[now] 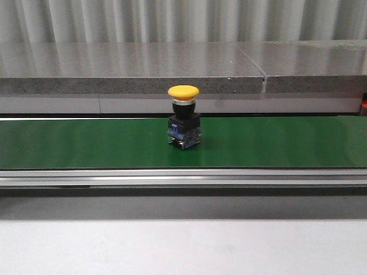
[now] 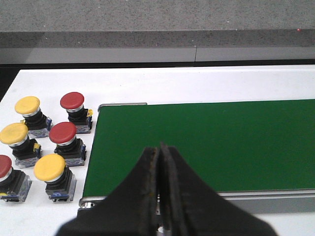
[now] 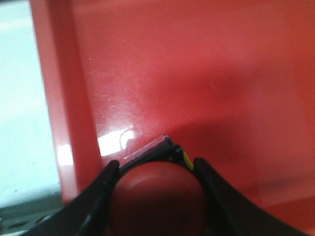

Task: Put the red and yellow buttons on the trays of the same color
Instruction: 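Carry the red button into the red tray and open the right gripper, then reach the right gripper to the yellow button on the belt and grasp it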

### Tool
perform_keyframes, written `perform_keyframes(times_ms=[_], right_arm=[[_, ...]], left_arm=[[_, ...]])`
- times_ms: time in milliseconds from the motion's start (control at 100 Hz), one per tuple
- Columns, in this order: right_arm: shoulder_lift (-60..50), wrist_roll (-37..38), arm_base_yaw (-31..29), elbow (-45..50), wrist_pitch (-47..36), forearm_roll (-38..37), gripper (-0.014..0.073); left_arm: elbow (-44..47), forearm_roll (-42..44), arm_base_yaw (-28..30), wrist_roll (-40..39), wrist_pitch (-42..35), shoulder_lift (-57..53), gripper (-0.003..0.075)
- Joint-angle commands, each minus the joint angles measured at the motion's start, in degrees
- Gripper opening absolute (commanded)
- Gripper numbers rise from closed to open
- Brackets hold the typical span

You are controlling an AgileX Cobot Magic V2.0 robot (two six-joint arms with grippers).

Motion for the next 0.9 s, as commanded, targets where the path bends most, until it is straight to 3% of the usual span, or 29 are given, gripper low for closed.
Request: perform_keyframes(times_ms=[0,210,540,890], right_arm=[[-1.41,-0.24,-0.39,-2.5,-2.82,0.21,0.0043],[0.77,-0.24,-0.54,-2.5,-3.95,0.15,0.0165],[0.64,-0.24,-0.54,-2.5,-4.49,0.15,0.061],[-7.7,-0.24,-0.34,-2.56,-2.37,0.15,0.0622]], left_arm=[[-1.49,-0.91,-0.31,0.14,-4.17,0.05,-0.002],[-1.49,-0.91,-0.31,0.14,-4.17,0.05,-0.002],[-1.49,-0.91,-0.31,0.14,-4.17,0.05,-0.002],[-1.49,-0.91,-0.31,0.14,-4.17,0.05,-0.002]])
